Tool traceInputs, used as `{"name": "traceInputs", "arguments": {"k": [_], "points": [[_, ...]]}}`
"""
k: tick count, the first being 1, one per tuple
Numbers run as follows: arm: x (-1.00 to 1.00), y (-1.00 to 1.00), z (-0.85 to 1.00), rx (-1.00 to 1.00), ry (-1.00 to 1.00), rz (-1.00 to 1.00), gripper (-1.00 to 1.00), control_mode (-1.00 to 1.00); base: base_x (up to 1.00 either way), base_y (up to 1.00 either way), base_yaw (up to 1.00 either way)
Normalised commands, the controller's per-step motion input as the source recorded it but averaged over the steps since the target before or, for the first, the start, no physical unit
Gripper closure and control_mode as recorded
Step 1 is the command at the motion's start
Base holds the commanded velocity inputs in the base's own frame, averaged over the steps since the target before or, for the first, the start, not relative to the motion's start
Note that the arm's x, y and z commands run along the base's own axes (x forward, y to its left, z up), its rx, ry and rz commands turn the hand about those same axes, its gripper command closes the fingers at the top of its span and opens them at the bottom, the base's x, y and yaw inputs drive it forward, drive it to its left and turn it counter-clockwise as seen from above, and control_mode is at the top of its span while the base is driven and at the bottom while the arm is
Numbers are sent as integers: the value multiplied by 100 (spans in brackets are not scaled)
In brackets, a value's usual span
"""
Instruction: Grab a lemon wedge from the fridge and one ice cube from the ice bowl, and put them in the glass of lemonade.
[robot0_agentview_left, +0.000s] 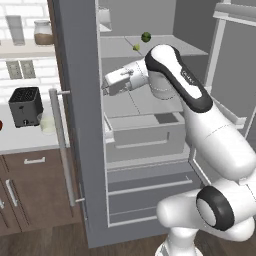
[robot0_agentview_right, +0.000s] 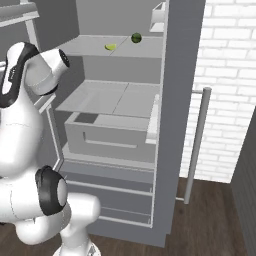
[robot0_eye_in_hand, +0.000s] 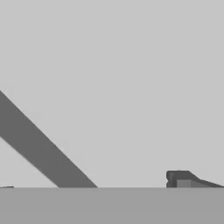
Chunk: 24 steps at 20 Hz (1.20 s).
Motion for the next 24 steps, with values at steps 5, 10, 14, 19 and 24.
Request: {"name": "traceInputs", "arguments": {"k": [5, 10, 14, 19, 24], "points": [[-2, 90, 0, 0, 0, 3, -100, -100, 0, 0, 0], [0, 77, 0, 0, 0, 0, -100, -100, 0, 0, 0], [-27, 17, 3, 0, 0, 0, -100, -100, 0, 0, 0], [-57, -46, 17, 2, -5, -1, -100, -100, 0, 0, 0], [-47, -58, 27, 1, -2, -1, -100, -100, 0, 0, 0]]}}
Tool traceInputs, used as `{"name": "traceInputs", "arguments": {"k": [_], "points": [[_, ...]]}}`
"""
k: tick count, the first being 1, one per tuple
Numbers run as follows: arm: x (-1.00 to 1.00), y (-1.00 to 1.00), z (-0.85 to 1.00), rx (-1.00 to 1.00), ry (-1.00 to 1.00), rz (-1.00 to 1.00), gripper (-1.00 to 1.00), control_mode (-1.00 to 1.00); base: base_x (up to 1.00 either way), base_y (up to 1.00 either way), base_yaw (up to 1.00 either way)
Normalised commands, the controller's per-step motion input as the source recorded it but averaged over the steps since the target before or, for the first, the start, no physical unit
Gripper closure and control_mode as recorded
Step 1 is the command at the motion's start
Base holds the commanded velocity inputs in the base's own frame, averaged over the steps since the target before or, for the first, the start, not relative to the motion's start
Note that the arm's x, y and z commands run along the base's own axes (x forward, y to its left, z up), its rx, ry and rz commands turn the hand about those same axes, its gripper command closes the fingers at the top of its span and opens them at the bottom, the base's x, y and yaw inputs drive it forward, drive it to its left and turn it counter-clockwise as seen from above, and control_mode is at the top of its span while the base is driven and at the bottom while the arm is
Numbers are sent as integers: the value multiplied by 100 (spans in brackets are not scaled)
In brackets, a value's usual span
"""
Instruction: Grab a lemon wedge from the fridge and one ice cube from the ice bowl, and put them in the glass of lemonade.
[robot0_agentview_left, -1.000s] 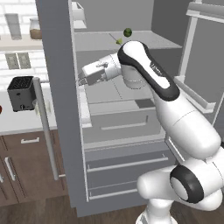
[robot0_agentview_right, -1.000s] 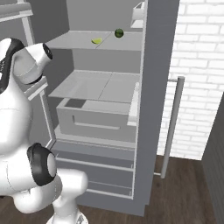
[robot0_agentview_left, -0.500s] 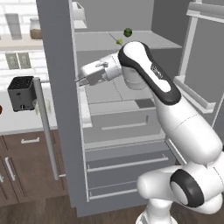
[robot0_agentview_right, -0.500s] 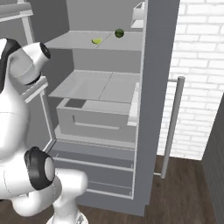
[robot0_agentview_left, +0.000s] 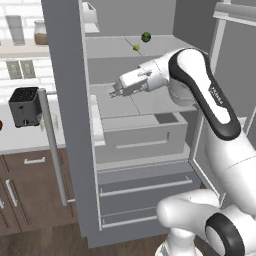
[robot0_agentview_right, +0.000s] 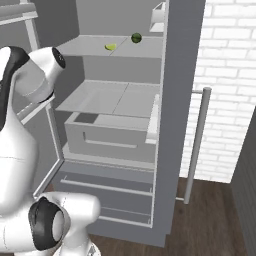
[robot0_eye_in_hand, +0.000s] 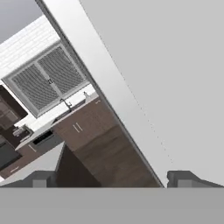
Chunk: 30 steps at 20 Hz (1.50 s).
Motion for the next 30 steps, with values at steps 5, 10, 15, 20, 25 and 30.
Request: {"name": "traceInputs", "arguments": {"k": [5, 10, 15, 20, 25, 30], "points": [[-44, -69, 20, 0, 0, -7, -100, -100, 0, 0, 0], [-27, -65, 21, -7, 5, -17, -100, -100, 0, 0, 0], [-33, -67, 19, -18, 8, -25, -100, -100, 0, 0, 0], [-47, -45, 0, -34, 2, -29, -100, -100, 0, 0, 0], [-22, -17, -15, -43, 4, -25, -100, -100, 0, 0, 0], [-1, -20, -6, -26, 5, -18, -100, -100, 0, 0, 0]]}}
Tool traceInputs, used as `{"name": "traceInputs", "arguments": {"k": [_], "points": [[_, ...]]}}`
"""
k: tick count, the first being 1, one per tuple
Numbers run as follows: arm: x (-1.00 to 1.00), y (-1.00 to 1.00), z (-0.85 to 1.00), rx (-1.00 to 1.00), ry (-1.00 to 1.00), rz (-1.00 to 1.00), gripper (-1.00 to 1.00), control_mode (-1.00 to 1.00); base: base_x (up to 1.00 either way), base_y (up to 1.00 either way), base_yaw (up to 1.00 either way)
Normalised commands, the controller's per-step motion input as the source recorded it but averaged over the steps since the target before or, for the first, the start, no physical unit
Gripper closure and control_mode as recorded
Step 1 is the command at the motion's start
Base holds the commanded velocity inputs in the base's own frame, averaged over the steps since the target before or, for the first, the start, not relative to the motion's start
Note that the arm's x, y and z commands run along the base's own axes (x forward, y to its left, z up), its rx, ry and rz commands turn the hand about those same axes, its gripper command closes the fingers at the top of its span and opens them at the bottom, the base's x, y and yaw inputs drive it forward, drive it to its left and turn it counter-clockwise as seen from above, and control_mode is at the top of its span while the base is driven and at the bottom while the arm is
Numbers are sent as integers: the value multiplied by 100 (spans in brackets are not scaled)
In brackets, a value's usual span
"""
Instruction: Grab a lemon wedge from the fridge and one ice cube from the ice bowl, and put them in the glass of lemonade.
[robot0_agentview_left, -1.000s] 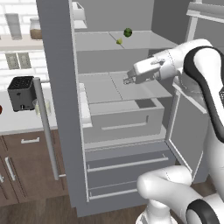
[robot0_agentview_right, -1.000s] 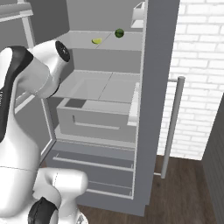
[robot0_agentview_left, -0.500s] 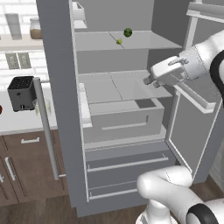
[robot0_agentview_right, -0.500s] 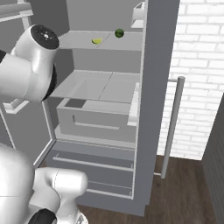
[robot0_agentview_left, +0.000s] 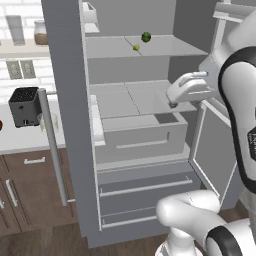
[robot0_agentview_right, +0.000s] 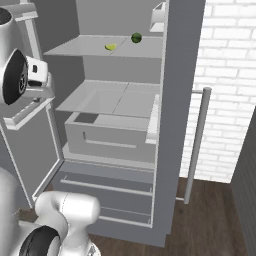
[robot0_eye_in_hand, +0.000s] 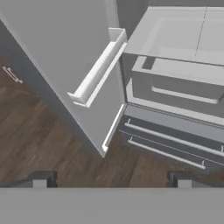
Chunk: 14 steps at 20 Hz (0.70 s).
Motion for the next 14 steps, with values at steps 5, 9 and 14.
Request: {"name": "traceInputs", "arguments": {"k": [5, 9, 14], "points": [[-23, -23, -15, -5, 0, -13, -100, -100, 0, 0, 0], [-2, -4, -52, -5, 0, -13, -100, -100, 0, 0, 0], [-22, -12, -9, -1, 0, -24, -100, -100, 0, 0, 0]]}}
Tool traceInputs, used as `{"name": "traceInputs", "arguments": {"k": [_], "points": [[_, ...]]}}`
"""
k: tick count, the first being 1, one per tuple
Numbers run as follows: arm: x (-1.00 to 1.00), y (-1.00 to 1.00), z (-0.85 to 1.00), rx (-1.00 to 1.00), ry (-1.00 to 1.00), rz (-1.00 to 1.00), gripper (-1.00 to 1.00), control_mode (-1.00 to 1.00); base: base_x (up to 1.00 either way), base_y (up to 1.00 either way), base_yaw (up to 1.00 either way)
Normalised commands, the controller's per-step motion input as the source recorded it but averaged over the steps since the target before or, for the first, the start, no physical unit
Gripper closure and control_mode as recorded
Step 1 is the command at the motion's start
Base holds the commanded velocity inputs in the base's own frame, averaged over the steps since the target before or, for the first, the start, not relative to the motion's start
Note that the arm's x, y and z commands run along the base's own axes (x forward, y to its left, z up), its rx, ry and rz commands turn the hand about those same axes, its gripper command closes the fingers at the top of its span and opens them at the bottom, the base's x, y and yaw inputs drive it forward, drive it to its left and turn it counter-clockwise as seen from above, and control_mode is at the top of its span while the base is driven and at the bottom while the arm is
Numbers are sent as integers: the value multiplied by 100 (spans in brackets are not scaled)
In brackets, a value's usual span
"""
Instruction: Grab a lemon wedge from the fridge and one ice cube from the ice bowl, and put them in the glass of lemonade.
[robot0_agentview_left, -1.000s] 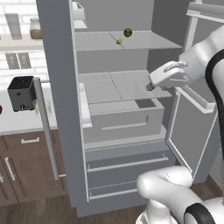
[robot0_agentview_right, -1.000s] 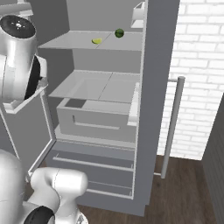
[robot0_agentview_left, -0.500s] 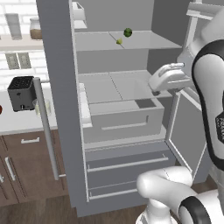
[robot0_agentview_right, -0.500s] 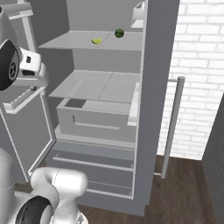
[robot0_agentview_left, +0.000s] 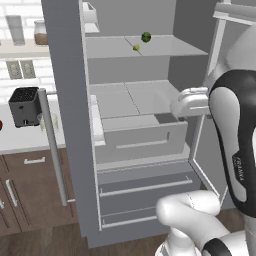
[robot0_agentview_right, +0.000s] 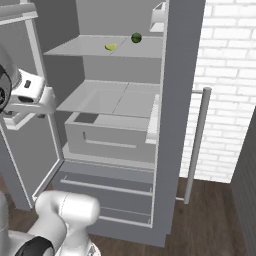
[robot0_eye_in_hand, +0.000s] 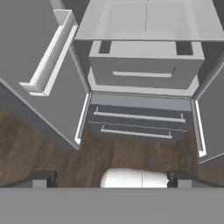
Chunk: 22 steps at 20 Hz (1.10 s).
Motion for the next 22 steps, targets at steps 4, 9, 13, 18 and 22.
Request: {"name": "traceInputs", "arguments": {"k": [4, 9, 13, 18, 22], "points": [[-39, -2, 6, 0, -3, -22, -100, -100, 0, 0, 0], [-50, -5, 59, 0, -7, -13, -100, -100, 0, 0, 0], [-52, -5, 8, 0, -12, 0, -100, -100, 0, 0, 0], [-10, -3, 6, 4, -5, 0, -100, -100, 0, 0, 0], [24, -1, 1, 1, -2, 0, -100, -100, 0, 0, 0]]}}
